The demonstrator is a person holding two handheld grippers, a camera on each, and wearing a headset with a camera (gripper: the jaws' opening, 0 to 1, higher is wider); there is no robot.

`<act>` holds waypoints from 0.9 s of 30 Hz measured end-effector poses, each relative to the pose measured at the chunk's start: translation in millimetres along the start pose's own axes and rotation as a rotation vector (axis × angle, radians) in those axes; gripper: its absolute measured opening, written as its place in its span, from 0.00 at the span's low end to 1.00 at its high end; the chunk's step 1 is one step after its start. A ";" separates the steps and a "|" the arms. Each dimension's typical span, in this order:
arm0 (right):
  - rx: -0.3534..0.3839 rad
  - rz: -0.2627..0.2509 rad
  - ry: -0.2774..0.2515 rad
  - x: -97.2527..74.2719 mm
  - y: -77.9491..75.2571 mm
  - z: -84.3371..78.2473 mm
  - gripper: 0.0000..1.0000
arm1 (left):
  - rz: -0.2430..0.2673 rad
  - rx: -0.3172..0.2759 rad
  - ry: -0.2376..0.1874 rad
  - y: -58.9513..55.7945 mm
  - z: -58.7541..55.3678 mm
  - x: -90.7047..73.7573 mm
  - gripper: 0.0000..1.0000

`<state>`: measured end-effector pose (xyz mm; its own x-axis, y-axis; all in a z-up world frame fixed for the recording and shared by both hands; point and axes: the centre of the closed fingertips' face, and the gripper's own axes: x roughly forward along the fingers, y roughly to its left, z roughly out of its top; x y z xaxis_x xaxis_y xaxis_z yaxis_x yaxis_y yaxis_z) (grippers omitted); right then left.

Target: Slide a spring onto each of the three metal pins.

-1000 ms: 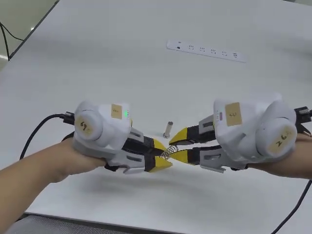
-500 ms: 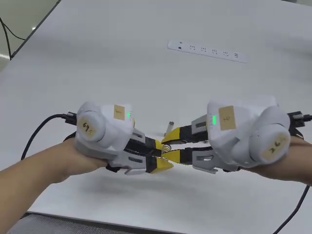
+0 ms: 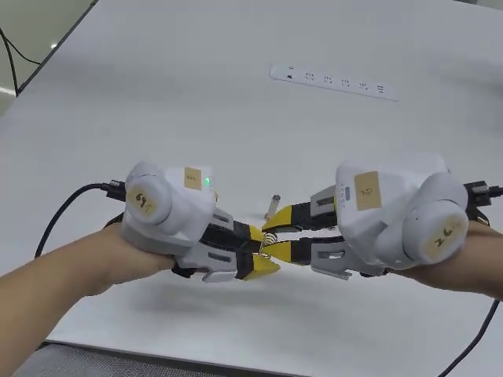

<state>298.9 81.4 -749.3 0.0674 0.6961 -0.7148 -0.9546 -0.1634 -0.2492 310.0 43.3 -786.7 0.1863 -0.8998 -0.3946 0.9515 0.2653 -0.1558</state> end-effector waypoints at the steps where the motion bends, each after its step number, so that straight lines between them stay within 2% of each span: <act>1: -0.005 0.000 0.004 0.0 0.2 -0.1 0.07 | -0.001 -0.008 -0.001 0.1 0.1 0.0 0.05; 13: -0.017 -0.017 0.023 -0.8 -5.4 -4.1 0.07 | 0.023 -0.033 0.005 4.6 -3.7 -2.7 0.14; 27: 0.002 -0.046 0.024 1.1 -14.7 -6.9 0.07 | 0.079 -0.080 -0.007 11.7 -9.4 -19.0 0.25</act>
<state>315.0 79.8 -751.0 0.1176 0.6860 -0.7181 -0.9509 -0.1308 -0.2807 315.2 66.8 -789.5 0.2619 -0.8772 -0.4024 0.9112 0.3622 -0.1965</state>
